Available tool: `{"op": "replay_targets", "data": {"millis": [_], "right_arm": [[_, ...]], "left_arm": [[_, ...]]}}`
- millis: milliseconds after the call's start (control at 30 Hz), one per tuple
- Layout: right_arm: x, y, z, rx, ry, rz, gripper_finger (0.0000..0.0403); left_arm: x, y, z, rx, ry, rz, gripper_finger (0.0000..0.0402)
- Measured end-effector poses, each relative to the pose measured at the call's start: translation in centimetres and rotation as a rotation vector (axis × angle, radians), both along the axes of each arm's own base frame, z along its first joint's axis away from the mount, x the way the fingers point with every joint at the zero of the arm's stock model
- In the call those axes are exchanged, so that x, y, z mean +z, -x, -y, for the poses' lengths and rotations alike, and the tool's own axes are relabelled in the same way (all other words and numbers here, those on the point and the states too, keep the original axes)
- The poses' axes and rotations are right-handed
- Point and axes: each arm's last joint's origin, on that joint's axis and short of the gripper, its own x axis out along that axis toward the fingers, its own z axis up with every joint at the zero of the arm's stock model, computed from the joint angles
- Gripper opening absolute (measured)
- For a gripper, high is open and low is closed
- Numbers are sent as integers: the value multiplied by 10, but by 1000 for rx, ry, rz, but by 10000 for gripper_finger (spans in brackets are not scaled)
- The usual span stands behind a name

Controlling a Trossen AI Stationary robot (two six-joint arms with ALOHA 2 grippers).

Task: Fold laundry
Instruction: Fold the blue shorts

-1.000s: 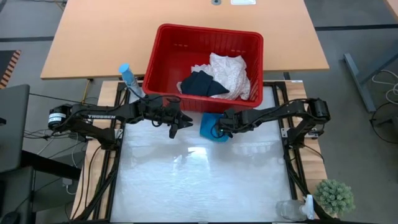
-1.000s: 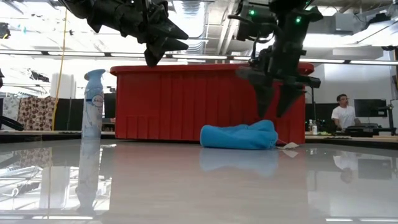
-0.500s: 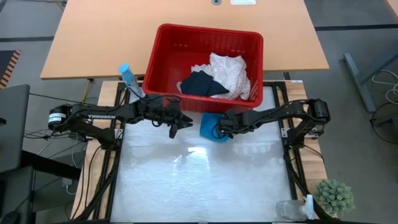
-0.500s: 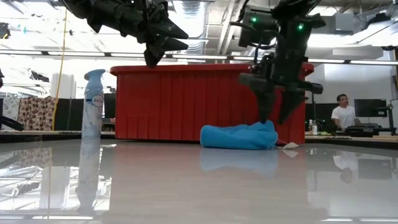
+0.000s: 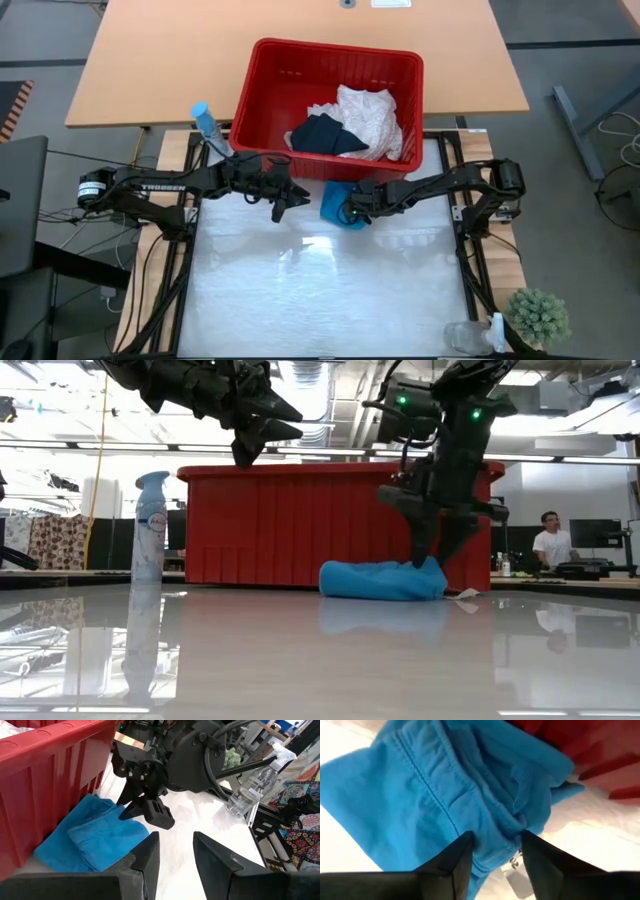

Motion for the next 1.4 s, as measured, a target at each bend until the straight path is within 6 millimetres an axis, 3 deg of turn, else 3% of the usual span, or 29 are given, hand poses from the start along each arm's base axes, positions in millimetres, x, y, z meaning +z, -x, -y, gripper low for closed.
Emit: {"op": "replay_targets", "data": {"millis": [267,333,667,1000,1233,1400], "right_arm": [[0,-2,0,6,-5,16,39],[0,-3,0,7,-7,23,22],[28,-19,9,39,69,79,23],[27,-13,35,-34,96,50,43],[28,-13,43,-39,109,51,48],[28,-14,45,-37,105,61,76]], "left_arm": [[0,0,0,2,7,0,107],[0,0,0,2,7,0,107],[0,0,0,0,2,0,107],[0,0,0,8,-3,-1,107],[0,0,-1,14,-15,-2,107],[0,0,-1,14,-20,-2,107]]}}
